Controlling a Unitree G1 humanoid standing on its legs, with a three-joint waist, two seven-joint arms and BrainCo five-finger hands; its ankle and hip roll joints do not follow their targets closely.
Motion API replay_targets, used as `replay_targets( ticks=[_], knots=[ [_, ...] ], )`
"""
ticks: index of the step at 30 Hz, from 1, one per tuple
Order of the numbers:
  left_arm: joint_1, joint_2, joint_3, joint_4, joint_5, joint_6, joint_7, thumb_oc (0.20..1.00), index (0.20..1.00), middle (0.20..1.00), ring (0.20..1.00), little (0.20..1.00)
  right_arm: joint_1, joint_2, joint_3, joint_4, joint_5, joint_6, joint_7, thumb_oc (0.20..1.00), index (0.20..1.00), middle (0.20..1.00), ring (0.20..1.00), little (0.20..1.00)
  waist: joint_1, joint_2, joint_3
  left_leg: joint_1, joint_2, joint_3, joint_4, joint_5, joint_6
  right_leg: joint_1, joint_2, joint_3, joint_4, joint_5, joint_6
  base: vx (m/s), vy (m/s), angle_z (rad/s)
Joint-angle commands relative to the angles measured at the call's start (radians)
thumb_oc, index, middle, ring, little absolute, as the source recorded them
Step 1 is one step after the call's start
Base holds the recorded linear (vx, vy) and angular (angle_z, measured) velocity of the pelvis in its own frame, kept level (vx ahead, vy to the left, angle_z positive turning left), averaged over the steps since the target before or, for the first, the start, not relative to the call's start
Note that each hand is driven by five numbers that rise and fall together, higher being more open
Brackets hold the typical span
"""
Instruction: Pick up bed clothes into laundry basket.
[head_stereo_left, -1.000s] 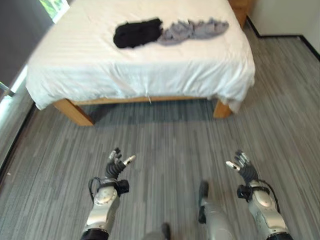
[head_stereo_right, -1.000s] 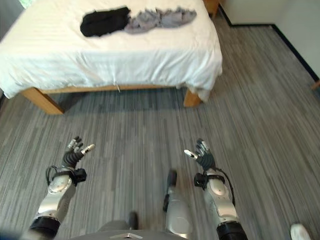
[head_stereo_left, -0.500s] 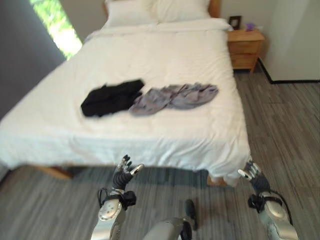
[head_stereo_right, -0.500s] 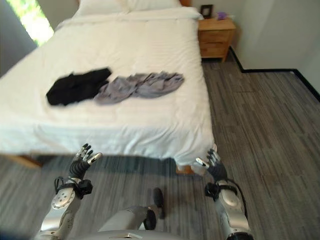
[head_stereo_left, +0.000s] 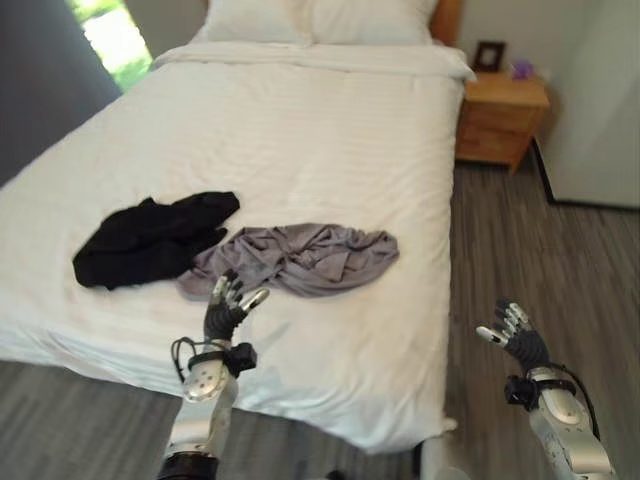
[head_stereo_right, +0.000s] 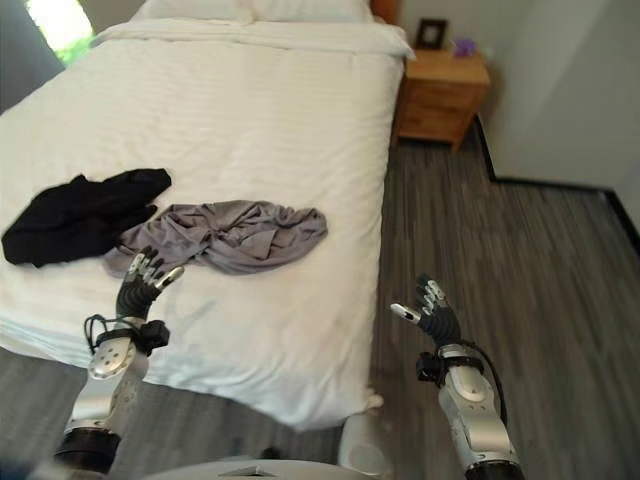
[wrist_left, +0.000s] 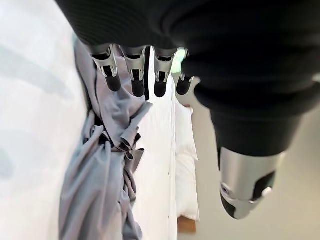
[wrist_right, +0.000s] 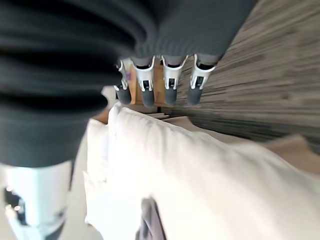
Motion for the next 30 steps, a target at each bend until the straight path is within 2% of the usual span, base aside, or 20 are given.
replay_targets(
  ticks=[1,23,27,28,29,30],
  knots=[
    [-0.014,0.017,0.009,-0.034,-0.041,-0.06,-0.021,1.0,1.0,1.0,1.0,1.0,-0.043,-0.029,-0.065,-0.054,-0.008,-0.053,0.012,1.0,1.0,1.0,1.0,1.0,-0.014,0.046,-0.057,-0.084,-0.049,-0.02,-0.131,0.179,0.023,0.211,0.008,-0.078,-0.053,-0.098,0.064,0.12,-0.095,0.46],
    [0.004,0.018,0.014,-0.027,-0.066,-0.042,-0.017,1.0,1.0,1.0,1.0,1.0,-0.018,-0.031,-0.032,-0.063,0.002,-0.037,0.04,1.0,1.0,1.0,1.0,1.0,-0.001,0.041,-0.057,-0.092,-0.041,-0.108,-0.126,0.192,-0.004,0.271,0.048,-0.117,-0.078,-0.142,0.027,0.02,-0.047,0.08],
    [-0.007,0.023,0.01,-0.029,-0.065,-0.044,-0.022,1.0,1.0,1.0,1.0,1.0,-0.028,-0.039,-0.036,-0.061,0.013,-0.045,0.041,1.0,1.0,1.0,1.0,1.0,0.003,0.031,-0.024,-0.161,-0.047,-0.123,-0.015,0.176,-0.017,0.266,0.041,-0.135,-0.067,-0.152,0.018,-0.12,-0.027,0.19],
    [-0.029,0.02,0.006,-0.025,-0.081,-0.054,-0.016,1.0,1.0,1.0,1.0,1.0,-0.04,-0.052,-0.03,-0.062,0.009,-0.046,0.039,1.0,1.0,1.0,1.0,1.0,0.008,0.033,0.002,-0.229,-0.056,-0.145,0.069,0.19,-0.045,0.255,0.033,-0.15,-0.046,-0.159,0.01,-0.19,0.1,0.56],
    [-0.053,0.015,-0.001,-0.025,-0.097,-0.061,-0.005,1.0,1.0,1.0,1.0,1.0,-0.055,-0.064,-0.03,-0.065,0.007,-0.046,0.03,1.0,1.0,1.0,1.0,1.0,0.005,0.026,0.014,-0.252,-0.011,-0.145,0.068,0.196,-0.063,0.246,0.01,-0.153,-0.033,-0.156,0.017,-0.21,0.233,0.52],
    [-0.062,0.016,-0.003,-0.036,-0.09,-0.069,0.003,1.0,1.0,1.0,1.0,1.0,-0.065,-0.066,-0.036,-0.071,0.023,-0.051,0.026,1.0,1.0,1.0,1.0,1.0,-0.003,0.019,0.007,-0.23,0.06,-0.144,0.055,0.198,-0.064,0.237,-0.019,-0.149,-0.028,-0.146,0.033,-0.08,0.215,0.22]
  ],
)
